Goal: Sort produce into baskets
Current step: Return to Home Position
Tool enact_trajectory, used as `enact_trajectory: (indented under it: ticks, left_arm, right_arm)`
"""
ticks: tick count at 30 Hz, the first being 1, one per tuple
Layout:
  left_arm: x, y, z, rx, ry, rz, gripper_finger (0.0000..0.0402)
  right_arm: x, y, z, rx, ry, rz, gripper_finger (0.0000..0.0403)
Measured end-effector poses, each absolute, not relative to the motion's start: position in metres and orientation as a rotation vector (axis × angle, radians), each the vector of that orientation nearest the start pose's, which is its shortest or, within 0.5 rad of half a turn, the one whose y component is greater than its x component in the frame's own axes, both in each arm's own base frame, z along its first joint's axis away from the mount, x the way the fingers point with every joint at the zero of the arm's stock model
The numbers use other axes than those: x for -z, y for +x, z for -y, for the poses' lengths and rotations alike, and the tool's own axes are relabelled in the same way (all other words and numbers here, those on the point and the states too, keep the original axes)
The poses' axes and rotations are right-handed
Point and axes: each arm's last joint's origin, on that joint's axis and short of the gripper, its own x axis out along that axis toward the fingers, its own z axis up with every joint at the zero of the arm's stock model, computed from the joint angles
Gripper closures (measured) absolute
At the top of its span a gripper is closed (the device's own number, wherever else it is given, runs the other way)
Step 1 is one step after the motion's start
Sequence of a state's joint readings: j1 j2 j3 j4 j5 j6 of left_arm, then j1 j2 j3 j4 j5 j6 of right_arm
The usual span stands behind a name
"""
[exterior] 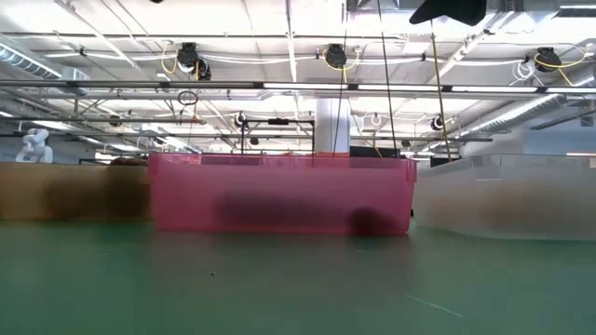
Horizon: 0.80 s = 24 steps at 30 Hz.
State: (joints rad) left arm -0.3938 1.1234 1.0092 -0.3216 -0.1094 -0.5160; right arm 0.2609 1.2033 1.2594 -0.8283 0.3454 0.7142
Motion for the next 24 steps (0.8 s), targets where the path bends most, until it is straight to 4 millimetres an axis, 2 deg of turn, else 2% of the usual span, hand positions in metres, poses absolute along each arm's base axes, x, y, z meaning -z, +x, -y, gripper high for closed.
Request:
enact_trajectory:
  ticks: [7,13,15,19,24]
  left_arm:
    - [-0.354,0.168,0.052,0.080,-0.219,-0.470,0.0397]
    - [-0.361,0.127,0.025,-0.004,-0.179,-0.426,0.0397]
    - [-0.356,0.114,0.019,-0.032,-0.194,-0.398,0.0397]
    - [-0.336,0.090,0.010,-0.093,-0.276,-0.335,0.0397]
    - [-0.304,0.074,0.005,-0.139,-0.421,-0.224,0.0397]
  right_arm:
    - [-0.358,0.231,-0.044,0.366,0.460,-0.654,0.0288]
    - [-0.362,0.234,-0.042,0.384,0.387,-0.587,0.0374]
    - [-0.364,0.236,-0.042,0.365,0.350,-0.563,0.0394]
    - [-0.362,0.238,-0.044,0.254,0.271,-0.520,0.0396]
    - [-0.356,0.224,-0.040,0.026,0.293,-0.433,0.0401]
